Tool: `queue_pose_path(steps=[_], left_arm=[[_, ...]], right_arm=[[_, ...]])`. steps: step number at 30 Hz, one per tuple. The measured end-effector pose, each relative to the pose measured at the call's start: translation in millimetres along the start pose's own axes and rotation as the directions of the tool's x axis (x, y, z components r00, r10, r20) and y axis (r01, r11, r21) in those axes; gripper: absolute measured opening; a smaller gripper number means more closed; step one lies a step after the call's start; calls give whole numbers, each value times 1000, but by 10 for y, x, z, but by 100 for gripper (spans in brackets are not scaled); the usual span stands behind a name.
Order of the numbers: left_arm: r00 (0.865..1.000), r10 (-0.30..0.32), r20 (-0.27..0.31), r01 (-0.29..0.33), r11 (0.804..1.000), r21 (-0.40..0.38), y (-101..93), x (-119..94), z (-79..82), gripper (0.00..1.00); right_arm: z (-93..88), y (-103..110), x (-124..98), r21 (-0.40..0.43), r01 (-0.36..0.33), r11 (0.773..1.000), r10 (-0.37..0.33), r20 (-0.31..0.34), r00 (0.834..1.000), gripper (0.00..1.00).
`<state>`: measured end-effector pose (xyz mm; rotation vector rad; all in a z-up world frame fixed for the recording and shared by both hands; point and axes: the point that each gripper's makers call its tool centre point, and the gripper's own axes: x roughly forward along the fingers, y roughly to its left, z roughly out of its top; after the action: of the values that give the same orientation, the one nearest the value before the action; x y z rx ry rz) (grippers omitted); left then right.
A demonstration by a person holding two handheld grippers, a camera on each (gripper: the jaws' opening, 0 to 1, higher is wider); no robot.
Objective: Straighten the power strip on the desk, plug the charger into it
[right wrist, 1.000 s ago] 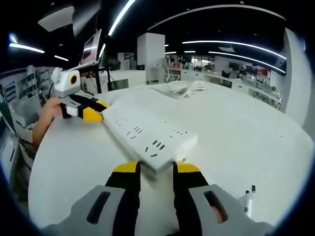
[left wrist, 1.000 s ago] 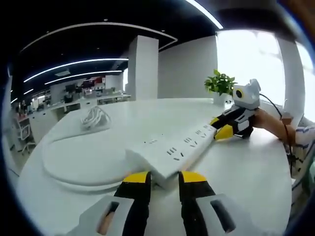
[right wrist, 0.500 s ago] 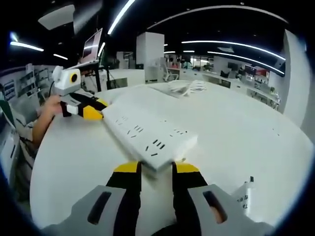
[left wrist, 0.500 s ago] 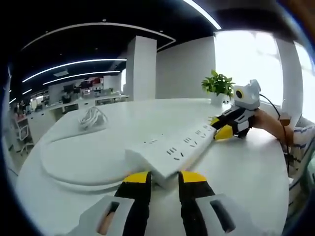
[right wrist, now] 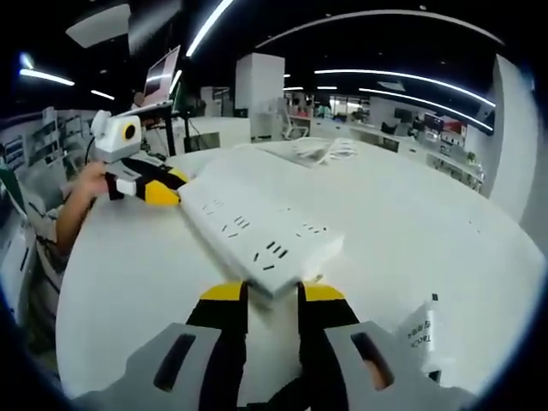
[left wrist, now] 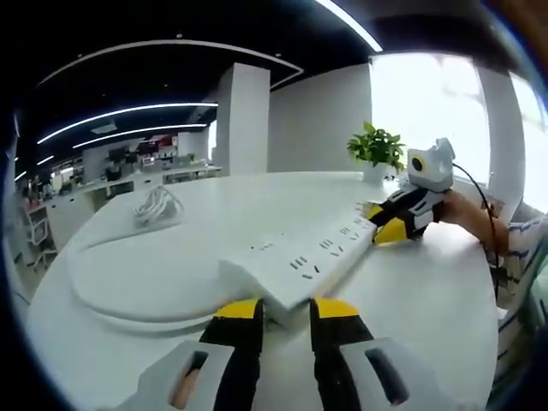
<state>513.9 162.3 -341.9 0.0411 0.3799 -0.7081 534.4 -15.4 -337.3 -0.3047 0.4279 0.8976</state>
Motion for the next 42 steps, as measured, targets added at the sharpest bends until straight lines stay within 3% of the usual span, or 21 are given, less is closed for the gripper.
queue_pose_path(steps=[42], left_arm=[[999,-30,-40,32,999,39,-126,-32,-34,21]], right_arm=[[-104,144,-235,30,39,999,-38,-9,999,19]])
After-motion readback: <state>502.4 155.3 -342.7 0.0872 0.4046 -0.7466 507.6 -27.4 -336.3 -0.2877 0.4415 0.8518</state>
